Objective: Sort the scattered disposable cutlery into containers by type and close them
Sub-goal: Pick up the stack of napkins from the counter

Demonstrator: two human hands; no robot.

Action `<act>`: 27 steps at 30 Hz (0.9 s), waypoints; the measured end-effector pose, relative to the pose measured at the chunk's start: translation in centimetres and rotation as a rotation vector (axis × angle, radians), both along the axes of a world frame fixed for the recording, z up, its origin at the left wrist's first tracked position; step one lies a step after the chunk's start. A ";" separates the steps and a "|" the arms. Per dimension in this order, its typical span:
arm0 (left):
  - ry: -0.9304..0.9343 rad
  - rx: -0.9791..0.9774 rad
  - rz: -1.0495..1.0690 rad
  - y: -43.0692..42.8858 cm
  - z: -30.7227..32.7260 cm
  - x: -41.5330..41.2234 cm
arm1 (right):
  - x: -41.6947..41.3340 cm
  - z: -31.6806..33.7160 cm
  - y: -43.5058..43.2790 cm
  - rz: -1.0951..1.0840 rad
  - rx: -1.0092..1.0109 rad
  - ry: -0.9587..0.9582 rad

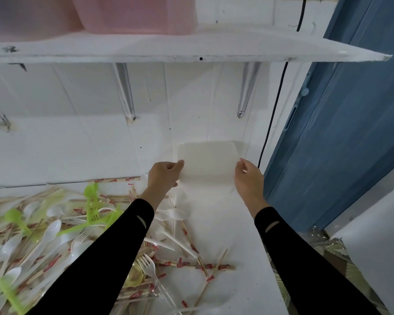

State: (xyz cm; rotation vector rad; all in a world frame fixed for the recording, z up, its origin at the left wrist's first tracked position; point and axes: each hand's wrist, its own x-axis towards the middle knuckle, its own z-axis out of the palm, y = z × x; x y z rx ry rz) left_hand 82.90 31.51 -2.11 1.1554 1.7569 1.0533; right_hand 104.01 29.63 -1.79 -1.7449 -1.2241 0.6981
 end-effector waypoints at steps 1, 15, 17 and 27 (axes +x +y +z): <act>-0.005 -0.012 0.006 0.0 -0.1 0.0 | -0.1 0.0 0.0 0.002 0.009 0.006; -0.109 -0.028 -0.104 -1.7 0.5 0.3 | -0.1 0.5 -0.6 0.051 -0.005 -0.123; -0.058 -0.054 -0.167 -2.5 1.0 0.1 | -0.4 1.6 -1.3 0.126 -0.053 -0.257; 0.126 0.131 -0.252 -11.0 6.8 -6.7 | -7.8 8.9 -9.0 0.502 0.144 -0.207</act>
